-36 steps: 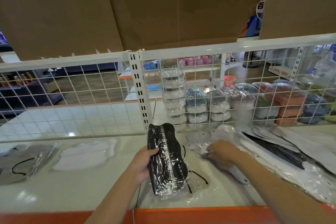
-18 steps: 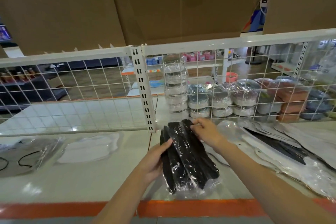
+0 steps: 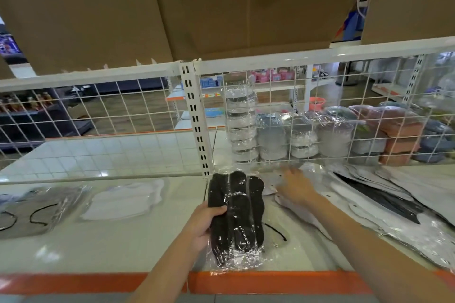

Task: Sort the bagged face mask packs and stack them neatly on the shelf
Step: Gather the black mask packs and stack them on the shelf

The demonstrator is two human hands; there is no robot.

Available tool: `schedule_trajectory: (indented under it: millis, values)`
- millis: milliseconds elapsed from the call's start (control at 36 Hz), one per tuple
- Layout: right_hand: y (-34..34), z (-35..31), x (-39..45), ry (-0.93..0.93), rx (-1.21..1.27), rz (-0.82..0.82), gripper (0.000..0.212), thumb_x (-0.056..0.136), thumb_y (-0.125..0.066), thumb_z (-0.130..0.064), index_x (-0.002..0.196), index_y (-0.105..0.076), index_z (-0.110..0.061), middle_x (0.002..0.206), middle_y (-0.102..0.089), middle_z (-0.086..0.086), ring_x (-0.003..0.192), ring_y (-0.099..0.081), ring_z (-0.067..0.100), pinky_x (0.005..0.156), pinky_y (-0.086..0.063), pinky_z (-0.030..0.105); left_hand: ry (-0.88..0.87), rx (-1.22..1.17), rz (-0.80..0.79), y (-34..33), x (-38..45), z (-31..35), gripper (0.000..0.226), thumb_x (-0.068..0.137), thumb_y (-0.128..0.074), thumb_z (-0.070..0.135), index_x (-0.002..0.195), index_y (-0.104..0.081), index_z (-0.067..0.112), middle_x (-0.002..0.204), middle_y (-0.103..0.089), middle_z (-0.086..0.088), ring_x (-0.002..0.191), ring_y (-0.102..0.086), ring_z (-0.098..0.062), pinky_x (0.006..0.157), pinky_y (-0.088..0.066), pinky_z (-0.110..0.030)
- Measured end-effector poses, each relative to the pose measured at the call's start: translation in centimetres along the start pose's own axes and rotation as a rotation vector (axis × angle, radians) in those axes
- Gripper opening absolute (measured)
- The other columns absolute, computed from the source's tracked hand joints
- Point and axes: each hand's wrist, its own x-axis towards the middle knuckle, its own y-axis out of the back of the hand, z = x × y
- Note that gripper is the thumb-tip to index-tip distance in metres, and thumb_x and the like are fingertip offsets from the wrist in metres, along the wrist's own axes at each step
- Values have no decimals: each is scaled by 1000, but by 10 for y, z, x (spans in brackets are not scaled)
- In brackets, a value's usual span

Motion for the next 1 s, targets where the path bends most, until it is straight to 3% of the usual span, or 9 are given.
schedule_trajectory:
  millis: [111,194,306,444,556,639,722,889,1000]
  values:
    - [-12,44,-6,-159,-303,-131,69,91,-46,-49,144,-24,-12,148,-31,15,135,-35,29,104,-37,40,-37,-28,5,12,1,8,30,86,-52,-9,113,-60,1,97,-69,-23,91,-64,-36,92,-47,-55]
    - [-6,41,-11,-68,-476,-28,43,92,-46,-46,124,-50,-17,122,-60,3,109,-58,20,84,-43,28,-42,-72,-8,14,-1,12,27,87,-50,-11,109,-59,0,92,-69,-22,86,-65,-35,81,-51,-49]
    - [12,21,-11,90,-463,-5,26,96,-46,-34,107,-63,-17,108,-64,2,100,-60,20,72,-40,26,-44,-86,-23,12,1,17,26,87,-47,-12,107,-59,1,87,-69,-20,81,-65,-33,75,-51,-46]
    - [40,0,-19,165,391,-60,17,94,-56,-23,81,-61,-13,72,-59,-2,64,-53,10,52,-37,10,-58,-45,19,9,3,18,26,88,-45,-12,104,-59,3,94,-67,-21,83,-63,-31,76,-52,-43]
    - [56,-19,-24,114,1326,-243,18,79,-71,-24,87,-64,-10,76,-66,0,65,-58,10,64,-45,17,-42,-72,29,8,6,15,27,88,-43,-13,107,-59,-1,89,-68,-20,84,-63,-31,79,-50,-45]
    - [53,-30,-25,142,1555,-268,11,92,-52,-12,86,-61,-8,77,-67,5,69,-64,15,70,-53,26,-16,-70,20,4,6,12,26,88,-43,-13,107,-58,-2,81,-69,-17,79,-63,-30,75,-51,-42]
    - [30,-43,-24,117,1181,-87,18,96,-50,-19,83,-56,-8,83,-61,11,80,-58,25,79,-45,33,7,-100,31,0,7,8,29,89,-46,-8,115,-57,-3,92,-69,-21,83,-65,-32,81,-52,-46]
    - [-9,-69,-29,197,358,141,34,100,-42,-27,67,-35,-24,64,-41,-5,57,-39,8,51,-27,16,-9,-244,-84,-11,2,1,56,92,-50,48,123,-58,2,122,-61,-24,115,-57,-38,105,-38,-52]
    - [-12,-80,-27,181,349,140,36,95,-48,-41,120,-50,-15,118,-56,5,112,-51,21,97,-42,32,-165,-36,3,-14,-6,2,31,81,-65,5,110,-61,-5,92,-72,-17,81,-70,-28,73,-56,-36]
